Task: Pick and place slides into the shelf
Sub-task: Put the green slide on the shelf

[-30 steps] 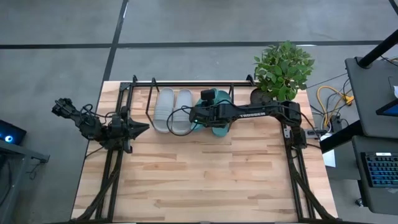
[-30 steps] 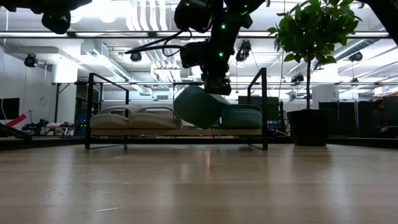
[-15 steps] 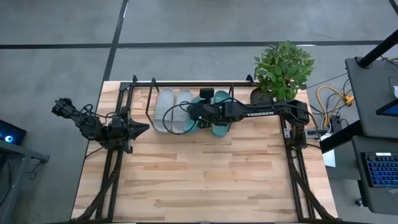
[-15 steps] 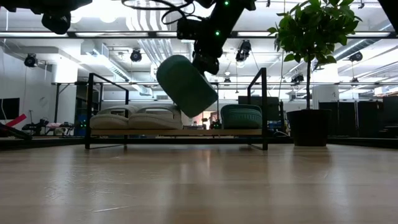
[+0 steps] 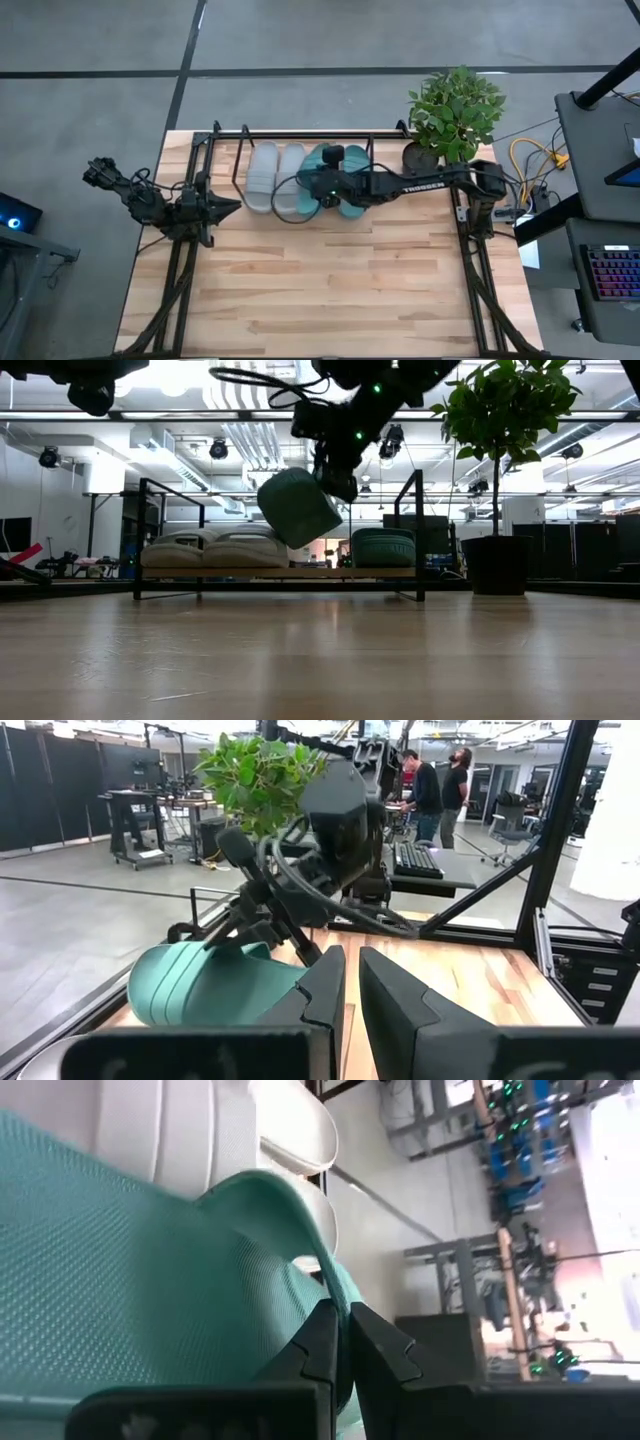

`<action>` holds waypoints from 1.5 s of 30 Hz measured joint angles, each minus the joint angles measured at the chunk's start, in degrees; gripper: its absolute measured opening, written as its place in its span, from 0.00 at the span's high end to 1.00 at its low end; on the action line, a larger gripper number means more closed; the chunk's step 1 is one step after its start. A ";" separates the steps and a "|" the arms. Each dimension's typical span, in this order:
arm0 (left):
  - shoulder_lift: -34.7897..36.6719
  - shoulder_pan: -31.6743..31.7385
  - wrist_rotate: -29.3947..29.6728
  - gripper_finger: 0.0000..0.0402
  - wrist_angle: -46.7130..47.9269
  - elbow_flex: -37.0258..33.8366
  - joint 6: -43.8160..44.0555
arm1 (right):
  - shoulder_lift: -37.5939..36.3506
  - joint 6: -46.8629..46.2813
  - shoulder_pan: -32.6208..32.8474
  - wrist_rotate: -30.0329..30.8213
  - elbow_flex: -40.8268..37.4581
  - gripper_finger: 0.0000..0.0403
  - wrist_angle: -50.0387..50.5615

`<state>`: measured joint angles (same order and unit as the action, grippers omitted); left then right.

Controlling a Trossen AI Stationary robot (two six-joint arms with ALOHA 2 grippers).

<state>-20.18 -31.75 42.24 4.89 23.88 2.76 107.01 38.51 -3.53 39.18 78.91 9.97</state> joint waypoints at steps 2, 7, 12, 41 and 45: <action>-0.04 0.00 0.02 0.95 0.04 -0.02 0.00 | -0.79 1.87 0.00 0.83 -2.89 0.97 -3.04; -0.04 0.01 0.06 0.95 0.03 -0.09 -0.01 | -3.97 2.09 -0.20 -0.18 -7.72 0.97 -5.51; 0.13 0.00 0.04 0.95 -0.16 -0.13 -0.07 | -5.86 -1.19 -0.75 -1.11 -10.57 0.97 -6.02; 0.09 0.02 0.07 0.95 -0.44 -0.17 -0.15 | -5.93 0.45 -1.90 -3.83 -18.84 0.97 -25.93; 0.10 0.01 0.07 0.95 -0.44 -0.17 -0.17 | -5.65 -1.27 -2.15 -4.62 -18.97 0.97 -25.36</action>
<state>-20.08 -31.74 42.30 4.45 23.70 2.60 101.36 37.24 -5.68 34.57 59.94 -15.39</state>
